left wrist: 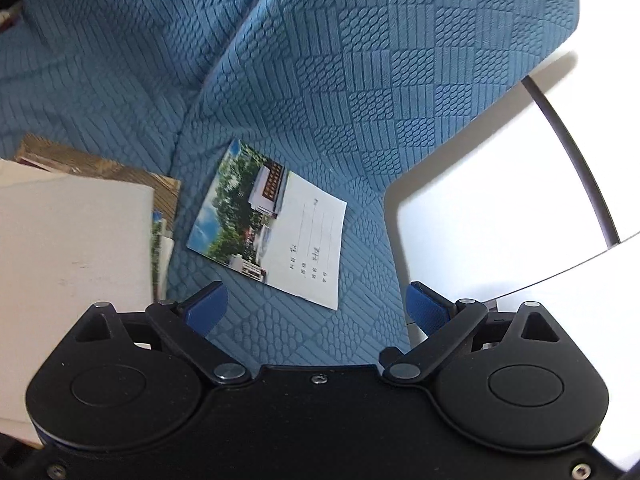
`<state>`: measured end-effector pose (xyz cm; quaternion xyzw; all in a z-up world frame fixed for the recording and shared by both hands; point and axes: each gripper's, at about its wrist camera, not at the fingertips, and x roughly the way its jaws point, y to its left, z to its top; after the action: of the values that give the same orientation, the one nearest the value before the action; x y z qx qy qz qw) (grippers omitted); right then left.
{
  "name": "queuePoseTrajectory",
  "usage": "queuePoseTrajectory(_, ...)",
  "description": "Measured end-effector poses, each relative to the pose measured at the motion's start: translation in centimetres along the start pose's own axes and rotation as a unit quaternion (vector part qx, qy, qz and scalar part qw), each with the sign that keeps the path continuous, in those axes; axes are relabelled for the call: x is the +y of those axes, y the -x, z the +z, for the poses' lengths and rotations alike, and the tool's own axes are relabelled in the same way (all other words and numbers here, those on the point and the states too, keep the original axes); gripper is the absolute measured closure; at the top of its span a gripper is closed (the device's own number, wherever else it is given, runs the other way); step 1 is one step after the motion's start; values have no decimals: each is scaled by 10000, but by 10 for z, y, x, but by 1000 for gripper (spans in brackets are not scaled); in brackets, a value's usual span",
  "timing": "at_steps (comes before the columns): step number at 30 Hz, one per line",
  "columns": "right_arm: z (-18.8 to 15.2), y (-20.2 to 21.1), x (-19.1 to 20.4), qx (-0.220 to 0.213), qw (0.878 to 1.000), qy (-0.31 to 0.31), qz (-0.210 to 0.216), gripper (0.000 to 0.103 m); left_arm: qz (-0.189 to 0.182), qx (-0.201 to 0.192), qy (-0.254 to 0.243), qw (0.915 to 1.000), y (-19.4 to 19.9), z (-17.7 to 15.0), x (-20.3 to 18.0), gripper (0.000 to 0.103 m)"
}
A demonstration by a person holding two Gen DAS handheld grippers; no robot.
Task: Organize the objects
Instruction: 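Lower both tools onto the postcard edge and close them on it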
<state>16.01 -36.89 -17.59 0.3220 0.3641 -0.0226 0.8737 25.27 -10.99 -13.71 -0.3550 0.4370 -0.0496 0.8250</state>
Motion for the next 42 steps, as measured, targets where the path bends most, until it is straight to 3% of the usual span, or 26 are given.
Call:
queuePoseTrajectory(6, 4, -32, -4, -246, 9993, -267, -99, 56, -79, 299, 636, 9975, -44, 14, 17, 7)
queuePoseTrajectory(11, 7, -67, -4, -151, 9990, -423, -2, 74, 101, 462, 873, 9951, -73, 24, 29, 9)
queuePoseTrajectory(17, 14, -102, -5, -30, 9997, -257, -16, 83, 274, 673, 1177, 9904, -102, 23, 47, 10)
queuePoseTrajectory(27, 13, -133, -9, 229, 9994, -228, -147, 85, 309, 770, 1083, 9906, -131, 22, 45, 17)
queuePoseTrajectory(32, 12, -138, -11, 256, 9992, -264, -148, 87, 407, 838, 1301, 9871, -142, 20, 51, 19)
queuePoseTrajectory(42, 13, -138, -14, 258, 9987, -438, -57, 88, 189, 593, 1435, 9877, -146, 18, 53, 12)
